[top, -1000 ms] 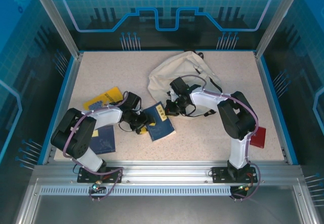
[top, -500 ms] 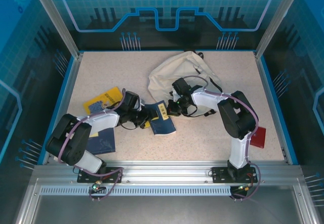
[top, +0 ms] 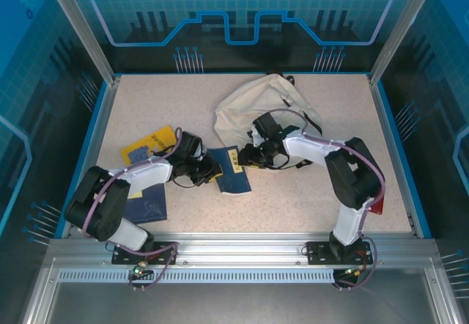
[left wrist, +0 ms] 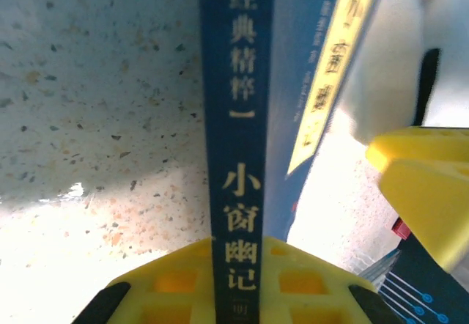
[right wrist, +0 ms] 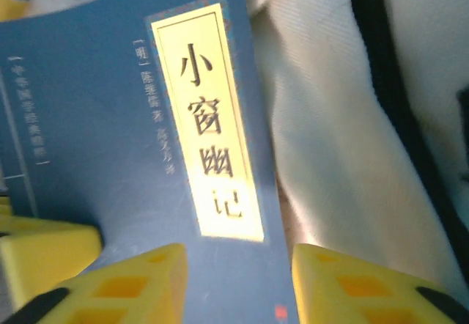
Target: Pack books, pencil case, and school supplies into a backpack
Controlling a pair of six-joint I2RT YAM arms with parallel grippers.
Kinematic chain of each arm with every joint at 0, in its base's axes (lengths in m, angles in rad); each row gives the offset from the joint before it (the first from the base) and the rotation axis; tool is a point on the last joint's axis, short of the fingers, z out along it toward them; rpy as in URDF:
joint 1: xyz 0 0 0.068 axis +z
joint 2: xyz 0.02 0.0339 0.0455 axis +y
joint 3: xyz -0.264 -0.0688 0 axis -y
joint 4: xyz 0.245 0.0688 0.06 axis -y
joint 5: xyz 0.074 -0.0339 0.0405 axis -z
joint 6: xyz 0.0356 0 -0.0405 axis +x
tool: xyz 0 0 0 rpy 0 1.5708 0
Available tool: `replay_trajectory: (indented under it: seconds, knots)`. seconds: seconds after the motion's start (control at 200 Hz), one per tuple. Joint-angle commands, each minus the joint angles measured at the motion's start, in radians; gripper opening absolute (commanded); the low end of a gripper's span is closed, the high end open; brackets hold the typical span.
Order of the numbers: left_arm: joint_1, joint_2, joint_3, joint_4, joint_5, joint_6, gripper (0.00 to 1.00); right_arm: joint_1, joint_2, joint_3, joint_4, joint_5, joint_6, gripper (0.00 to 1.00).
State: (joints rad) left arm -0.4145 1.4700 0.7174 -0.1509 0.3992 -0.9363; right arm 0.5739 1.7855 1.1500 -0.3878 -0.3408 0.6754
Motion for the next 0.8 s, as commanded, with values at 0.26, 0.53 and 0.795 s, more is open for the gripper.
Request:
replay_trajectory:
  seconds: [0.26,0.53,0.795]
  knots:
    - [-0.001,-0.235,0.167,-0.029,-0.145,0.005,0.04,-0.097,-0.431,-0.263,0.31,-0.018,0.233,0.91]
    - [-0.042,-0.177,0.229,0.368,-0.207,-0.206,0.0,-0.13,-0.556,-0.43,0.601,-0.065,0.575,1.0]
    - [-0.072,-0.067,0.297,0.519,-0.21,-0.399,0.0,-0.155,-0.541,-0.452,0.89,-0.078,0.827,0.99]
